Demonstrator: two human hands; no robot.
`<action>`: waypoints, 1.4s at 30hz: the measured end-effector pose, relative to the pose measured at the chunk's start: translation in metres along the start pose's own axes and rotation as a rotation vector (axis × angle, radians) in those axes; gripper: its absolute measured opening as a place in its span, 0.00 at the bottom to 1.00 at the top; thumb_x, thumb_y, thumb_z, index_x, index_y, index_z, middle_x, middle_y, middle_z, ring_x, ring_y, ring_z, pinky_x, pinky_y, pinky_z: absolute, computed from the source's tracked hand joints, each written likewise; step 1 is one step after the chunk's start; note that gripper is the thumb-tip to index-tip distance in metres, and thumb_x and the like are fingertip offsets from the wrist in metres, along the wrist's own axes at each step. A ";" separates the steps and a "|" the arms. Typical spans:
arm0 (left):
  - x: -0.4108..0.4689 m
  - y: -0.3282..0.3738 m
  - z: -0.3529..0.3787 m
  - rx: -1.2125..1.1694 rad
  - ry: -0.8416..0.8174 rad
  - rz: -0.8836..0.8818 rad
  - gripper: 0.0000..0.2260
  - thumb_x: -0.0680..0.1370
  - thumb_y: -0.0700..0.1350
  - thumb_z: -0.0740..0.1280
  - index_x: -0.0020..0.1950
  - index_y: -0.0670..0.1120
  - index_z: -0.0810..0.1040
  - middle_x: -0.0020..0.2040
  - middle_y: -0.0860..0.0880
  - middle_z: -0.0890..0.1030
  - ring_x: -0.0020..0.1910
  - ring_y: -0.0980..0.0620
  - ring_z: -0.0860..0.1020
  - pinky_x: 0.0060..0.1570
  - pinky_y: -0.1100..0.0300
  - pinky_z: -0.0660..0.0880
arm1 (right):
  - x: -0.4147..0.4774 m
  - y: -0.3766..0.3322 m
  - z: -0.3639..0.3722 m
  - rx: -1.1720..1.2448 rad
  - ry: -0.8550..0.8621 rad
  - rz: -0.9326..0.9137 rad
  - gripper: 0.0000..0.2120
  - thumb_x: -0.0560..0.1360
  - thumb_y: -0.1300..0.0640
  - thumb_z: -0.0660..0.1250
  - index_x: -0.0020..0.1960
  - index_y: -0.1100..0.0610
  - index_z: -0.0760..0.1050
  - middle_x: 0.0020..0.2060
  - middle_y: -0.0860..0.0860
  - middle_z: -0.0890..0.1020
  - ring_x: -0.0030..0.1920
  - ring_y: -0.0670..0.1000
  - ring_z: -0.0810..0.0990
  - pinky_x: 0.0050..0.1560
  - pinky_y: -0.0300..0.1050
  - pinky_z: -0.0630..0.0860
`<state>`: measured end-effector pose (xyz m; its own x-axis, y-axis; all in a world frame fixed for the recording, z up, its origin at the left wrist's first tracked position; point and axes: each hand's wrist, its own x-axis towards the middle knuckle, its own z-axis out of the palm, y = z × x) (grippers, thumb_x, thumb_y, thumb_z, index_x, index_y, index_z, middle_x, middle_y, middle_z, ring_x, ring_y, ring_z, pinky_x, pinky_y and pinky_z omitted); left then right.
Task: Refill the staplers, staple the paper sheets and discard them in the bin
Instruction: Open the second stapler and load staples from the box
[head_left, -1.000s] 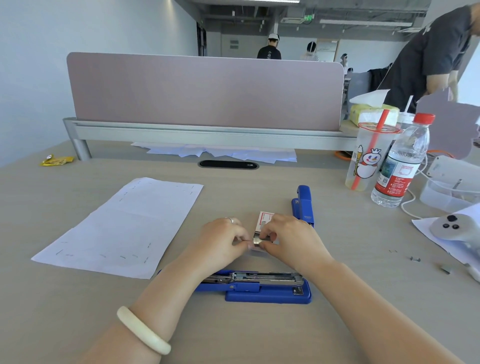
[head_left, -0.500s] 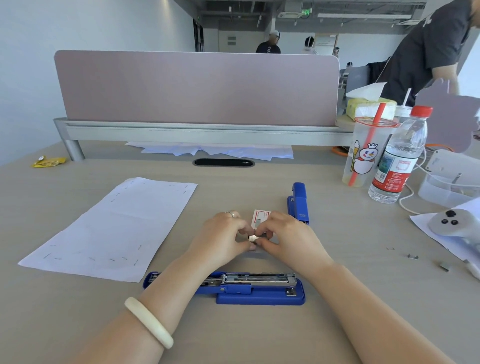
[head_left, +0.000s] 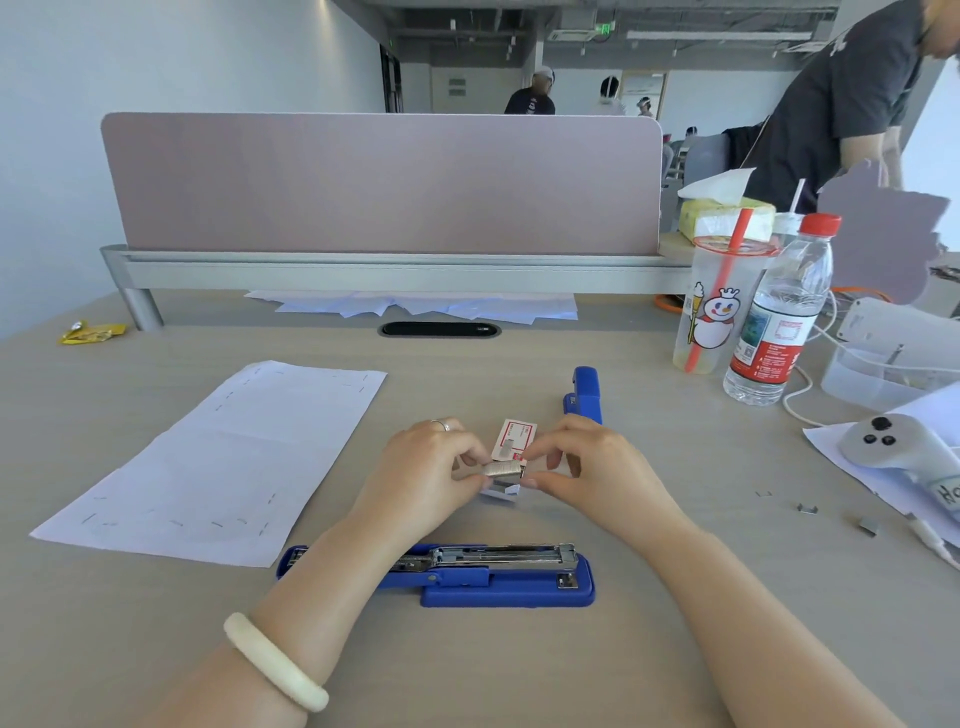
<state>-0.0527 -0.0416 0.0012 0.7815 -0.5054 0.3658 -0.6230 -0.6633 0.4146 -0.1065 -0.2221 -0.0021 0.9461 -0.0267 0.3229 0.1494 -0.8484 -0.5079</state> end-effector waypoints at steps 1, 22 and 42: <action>-0.003 0.002 -0.005 -0.016 -0.007 -0.005 0.04 0.70 0.48 0.71 0.44 0.51 0.82 0.39 0.57 0.74 0.40 0.55 0.73 0.36 0.69 0.63 | -0.001 0.000 -0.005 0.057 -0.005 0.021 0.09 0.67 0.48 0.72 0.47 0.48 0.81 0.35 0.40 0.72 0.34 0.39 0.71 0.37 0.34 0.66; -0.046 0.027 -0.017 -0.201 -0.304 -0.111 0.03 0.68 0.48 0.74 0.38 0.52 0.81 0.39 0.56 0.78 0.42 0.55 0.77 0.30 0.66 0.68 | -0.052 0.003 -0.018 0.337 -0.369 0.124 0.07 0.66 0.56 0.76 0.42 0.55 0.80 0.29 0.44 0.75 0.29 0.39 0.70 0.31 0.27 0.66; -0.052 0.002 -0.023 0.040 -0.415 -0.061 0.15 0.66 0.55 0.74 0.51 0.55 0.78 0.46 0.57 0.75 0.48 0.54 0.73 0.44 0.62 0.68 | -0.052 -0.022 0.002 0.100 -0.402 -0.190 0.20 0.66 0.46 0.74 0.57 0.37 0.76 0.63 0.38 0.66 0.66 0.44 0.57 0.69 0.40 0.55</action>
<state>-0.0954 -0.0035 0.0023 0.7691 -0.6385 -0.0283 -0.5798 -0.7157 0.3895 -0.1584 -0.2012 -0.0097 0.9325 0.3491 0.0923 0.3399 -0.7623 -0.5508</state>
